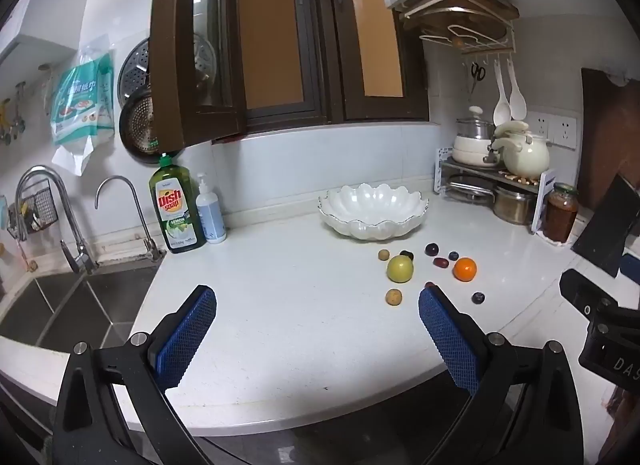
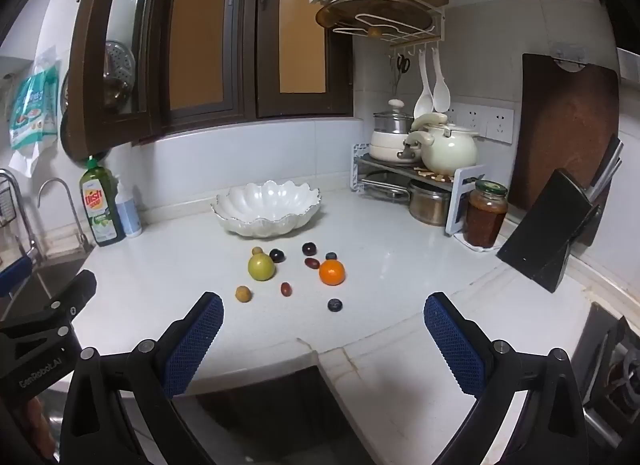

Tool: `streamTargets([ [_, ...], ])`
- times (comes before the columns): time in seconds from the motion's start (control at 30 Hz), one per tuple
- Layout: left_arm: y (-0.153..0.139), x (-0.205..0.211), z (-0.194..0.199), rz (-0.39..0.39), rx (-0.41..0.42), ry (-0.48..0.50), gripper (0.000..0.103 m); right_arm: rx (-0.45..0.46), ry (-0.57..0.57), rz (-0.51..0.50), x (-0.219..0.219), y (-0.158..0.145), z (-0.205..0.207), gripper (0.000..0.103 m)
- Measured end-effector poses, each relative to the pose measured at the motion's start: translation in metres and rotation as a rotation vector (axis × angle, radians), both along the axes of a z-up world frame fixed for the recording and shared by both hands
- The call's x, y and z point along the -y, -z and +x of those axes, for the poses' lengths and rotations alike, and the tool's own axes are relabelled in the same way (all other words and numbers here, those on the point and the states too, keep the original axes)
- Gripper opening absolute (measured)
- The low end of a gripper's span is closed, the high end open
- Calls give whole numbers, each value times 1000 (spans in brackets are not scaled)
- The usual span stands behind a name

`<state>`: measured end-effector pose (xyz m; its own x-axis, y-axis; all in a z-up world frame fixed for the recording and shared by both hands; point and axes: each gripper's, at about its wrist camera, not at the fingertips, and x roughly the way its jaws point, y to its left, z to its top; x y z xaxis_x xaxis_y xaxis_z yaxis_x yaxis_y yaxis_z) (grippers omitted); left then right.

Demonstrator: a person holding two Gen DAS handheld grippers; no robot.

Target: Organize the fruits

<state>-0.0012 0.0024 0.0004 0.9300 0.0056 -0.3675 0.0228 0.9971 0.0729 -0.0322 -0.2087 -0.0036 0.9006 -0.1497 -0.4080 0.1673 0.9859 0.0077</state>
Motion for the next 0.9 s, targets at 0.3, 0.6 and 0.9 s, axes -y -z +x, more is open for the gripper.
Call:
streamTargets([
  [0.3,-3,5,-2,5,-39,22,103,-7,7,-3,3,-1,-4,102],
  [0.6,-3,5,-5,11,-29,20,103,1,11,-11,3,-3,-8,102],
  [0.9,-5,6,-9,11,-21,25,103,8,17,-11,2,-4,-10,102],
])
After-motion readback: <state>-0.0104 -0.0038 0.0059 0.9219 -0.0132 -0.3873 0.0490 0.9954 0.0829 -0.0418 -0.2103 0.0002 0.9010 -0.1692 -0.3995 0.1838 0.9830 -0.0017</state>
